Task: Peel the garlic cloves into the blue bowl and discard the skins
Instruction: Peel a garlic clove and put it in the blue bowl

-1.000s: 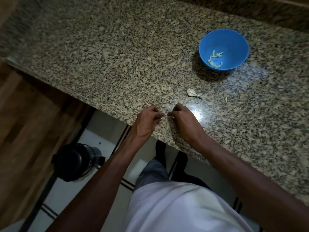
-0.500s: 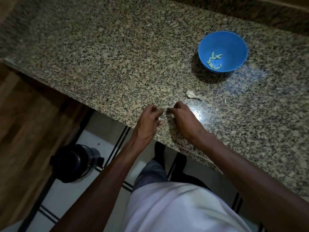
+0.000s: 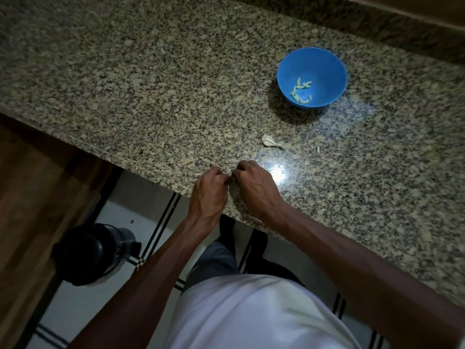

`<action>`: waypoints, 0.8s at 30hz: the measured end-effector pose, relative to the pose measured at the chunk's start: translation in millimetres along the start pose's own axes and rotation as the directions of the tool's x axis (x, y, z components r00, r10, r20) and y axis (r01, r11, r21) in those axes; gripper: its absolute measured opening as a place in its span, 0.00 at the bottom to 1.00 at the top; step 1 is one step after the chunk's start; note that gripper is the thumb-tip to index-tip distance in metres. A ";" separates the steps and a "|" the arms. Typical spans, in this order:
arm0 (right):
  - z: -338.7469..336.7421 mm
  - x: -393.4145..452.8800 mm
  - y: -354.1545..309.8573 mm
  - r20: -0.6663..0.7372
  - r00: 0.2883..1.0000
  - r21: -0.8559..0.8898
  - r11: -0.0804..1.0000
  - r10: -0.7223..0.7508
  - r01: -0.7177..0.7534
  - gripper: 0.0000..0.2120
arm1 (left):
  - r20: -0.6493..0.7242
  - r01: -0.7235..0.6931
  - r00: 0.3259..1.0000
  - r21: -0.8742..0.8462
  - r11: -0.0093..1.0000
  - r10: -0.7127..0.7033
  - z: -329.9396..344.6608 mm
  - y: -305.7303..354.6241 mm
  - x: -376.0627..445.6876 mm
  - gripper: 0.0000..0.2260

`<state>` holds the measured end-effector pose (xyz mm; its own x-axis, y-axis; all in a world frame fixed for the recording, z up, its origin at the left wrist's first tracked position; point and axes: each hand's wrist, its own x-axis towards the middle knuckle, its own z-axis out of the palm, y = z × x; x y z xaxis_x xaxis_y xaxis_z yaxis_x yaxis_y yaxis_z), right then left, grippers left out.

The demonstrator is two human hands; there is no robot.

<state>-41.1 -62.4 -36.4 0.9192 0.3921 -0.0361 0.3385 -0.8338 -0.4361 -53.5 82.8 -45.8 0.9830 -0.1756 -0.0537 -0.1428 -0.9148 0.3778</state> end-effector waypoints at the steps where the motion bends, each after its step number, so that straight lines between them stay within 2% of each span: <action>1: 0.2 0.4 1.8 -0.004 1.000 -0.019 1.000 -0.015 0.015 0.04 | -0.011 0.000 1.000 0.002 1.000 0.000 0.4 0.4 0.9 0.06; 5: 4.0 -2.6 7.6 -0.058 0.996 -0.110 0.992 -0.070 0.063 0.06 | -0.021 0.001 1.000 -0.019 1.000 -0.001 2.7 -2.6 5.7 0.05; 7: 7.0 -5.4 8.0 -0.079 0.996 -0.097 0.994 -0.049 0.041 0.08 | -0.030 0.150 0.987 -0.162 0.975 -0.157 0.9 -4.3 7.3 0.04; 8: 9.0 -6.5 8.0 -0.082 0.997 -0.050 0.999 -0.010 0.006 0.08 | -0.018 0.270 0.958 -0.292 0.917 -0.288 -2.3 -5.2 7.8 0.04; 10: 9.9 -7.2 7.3 -0.092 0.987 0.140 0.983 0.134 -0.121 0.06 | 0.088 0.452 0.861 -0.583 0.675 -0.501 -8.3 -9.2 7.9 0.03; 11: 8.6 -5.9 6.9 -0.083 0.964 0.306 0.927 0.253 -0.216 0.07 | 0.136 0.480 0.822 -0.688 0.544 -0.553 -11.6 -11.9 7.0 0.03; 12: 5.0 -2.7 6.2 -0.030 0.926 0.511 0.802 0.377 -0.310 0.07 | 0.160 0.478 0.797 -0.757 0.446 -0.583 -15.8 -15.4 4.7 0.02; 14: -4.9 6.8 2.3 0.168 0.825 0.821 0.387 0.540 -0.421 0.04 | 0.183 0.446 0.765 -0.842 0.303 -0.618 -26.0 -22.8 -1.3 0.03; 15: -10.1 12.1 -0.8 0.252 0.791 0.882 0.203 0.558 -0.425 0.02 | 0.194 0.429 0.753 -0.869 0.245 -0.629 -31.0 -27.2 -4.5 0.05; 17: -18.4 24.7 -11.9 0.341 0.780 0.916 0.001 0.526 -0.401 0.04 | 0.215 0.396 0.735 -0.906 0.151 -0.643 -40.6 -39.3 -11.3 0.07; 19: -22.9 37.7 -32.6 0.395 0.803 0.913 -0.093 0.446 -0.398 0.06 | 0.211 0.345 0.725 -0.935 0.081 -0.655 -52.9 -51.8 -20.5 0.08; 21: -20.5 50.5 -61.9 0.432 0.834 0.902 -0.137 0.342 -0.410 0.03 | 0.197 0.274 0.704 -0.962 0.005 -0.682 -66.1 -68.0 -32.4 0.08; 24: -4.4 68.2 -122.9 0.450 0.871 0.893 -0.083 0.198 -0.443 0.04 | 0.202 0.186 0.647 -0.977 -0.104 -0.736 -87.9 -103.9 -62.2 0.07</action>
<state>-19.2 65.1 18.7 0.7767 0.3515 -0.5227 -0.6149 0.2429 -0.7503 -89.7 220.7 -0.4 0.7172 0.4860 -0.4994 0.3110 0.4181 0.8535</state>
